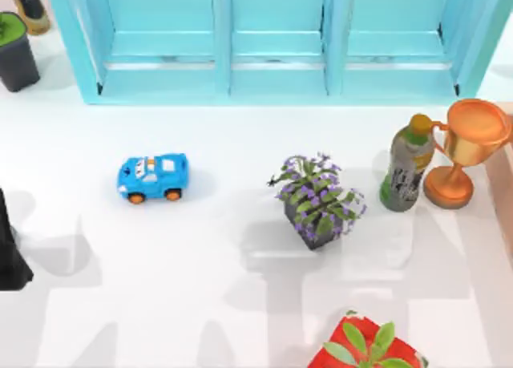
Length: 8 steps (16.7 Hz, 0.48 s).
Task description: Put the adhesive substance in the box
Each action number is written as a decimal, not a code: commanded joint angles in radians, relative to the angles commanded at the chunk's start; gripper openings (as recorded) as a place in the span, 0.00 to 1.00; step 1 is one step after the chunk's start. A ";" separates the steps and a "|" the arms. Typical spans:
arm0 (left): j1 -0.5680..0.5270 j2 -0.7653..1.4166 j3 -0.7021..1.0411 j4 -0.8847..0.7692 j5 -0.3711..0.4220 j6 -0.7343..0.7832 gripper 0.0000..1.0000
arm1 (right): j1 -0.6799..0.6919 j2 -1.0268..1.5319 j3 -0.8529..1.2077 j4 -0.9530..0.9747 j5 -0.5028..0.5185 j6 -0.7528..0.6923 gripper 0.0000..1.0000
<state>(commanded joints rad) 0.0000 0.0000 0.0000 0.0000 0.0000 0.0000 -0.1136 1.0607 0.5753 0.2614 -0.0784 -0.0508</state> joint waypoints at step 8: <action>0.000 0.000 0.000 0.000 0.000 0.000 1.00 | -0.073 0.704 0.370 0.168 -0.052 -0.034 1.00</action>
<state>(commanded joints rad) 0.0000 0.0000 0.0000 0.0000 0.0000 0.0000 -0.1861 1.7650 0.9455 0.4297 -0.1303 -0.0848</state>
